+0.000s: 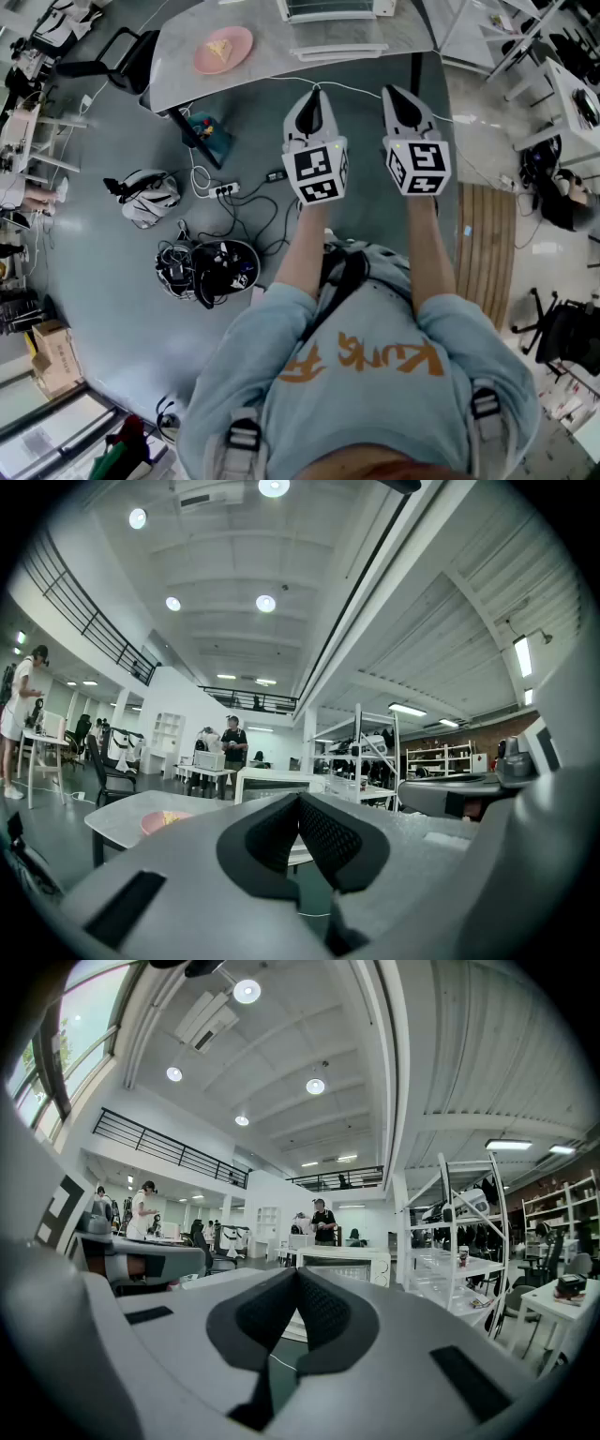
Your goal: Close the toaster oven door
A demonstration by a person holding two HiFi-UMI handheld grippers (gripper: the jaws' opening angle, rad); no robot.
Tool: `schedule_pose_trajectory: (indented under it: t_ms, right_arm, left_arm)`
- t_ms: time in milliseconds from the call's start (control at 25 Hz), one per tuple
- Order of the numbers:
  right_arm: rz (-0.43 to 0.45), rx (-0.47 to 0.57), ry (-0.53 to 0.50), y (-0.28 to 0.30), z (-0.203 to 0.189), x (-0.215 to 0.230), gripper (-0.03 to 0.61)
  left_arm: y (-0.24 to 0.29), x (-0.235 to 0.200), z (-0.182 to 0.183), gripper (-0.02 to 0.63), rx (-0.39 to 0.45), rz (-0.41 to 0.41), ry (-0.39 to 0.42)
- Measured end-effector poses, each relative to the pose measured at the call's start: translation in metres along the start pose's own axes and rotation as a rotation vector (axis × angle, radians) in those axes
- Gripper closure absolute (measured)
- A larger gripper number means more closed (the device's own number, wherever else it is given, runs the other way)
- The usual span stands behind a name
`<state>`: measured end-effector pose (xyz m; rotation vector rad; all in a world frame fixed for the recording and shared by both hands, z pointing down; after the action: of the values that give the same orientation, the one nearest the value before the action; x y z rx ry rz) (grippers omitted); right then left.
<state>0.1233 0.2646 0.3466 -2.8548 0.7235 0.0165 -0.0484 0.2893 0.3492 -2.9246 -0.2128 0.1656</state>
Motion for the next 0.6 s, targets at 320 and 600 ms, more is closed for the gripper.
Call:
schedule_pose_trajectory:
  t_ms: [320, 600]
  right_arm:
    - [-0.006, 0.01, 0.025, 0.0, -0.003, 0.009, 0.581]
    - [0.004, 0.015, 0.029, 0.003, -0.01, 0.016, 0.58]
  left_arm:
    - [0.006, 0.005, -0.006, 0.612, -0.009, -0.002, 0.006]
    - [0.008, 0.005, -0.014, 0.612, -0.027, 0.005, 0.019]
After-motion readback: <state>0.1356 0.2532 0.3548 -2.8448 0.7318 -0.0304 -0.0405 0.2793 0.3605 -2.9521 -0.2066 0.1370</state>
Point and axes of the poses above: the fingertips, and each gripper's own axes: y forward along the fingers, x to its right, z out of its top, the point moved 7 cm from there along -y, backward along the fingers, and after that the axes turned 13 degrees about x, right-handed, at the moved point
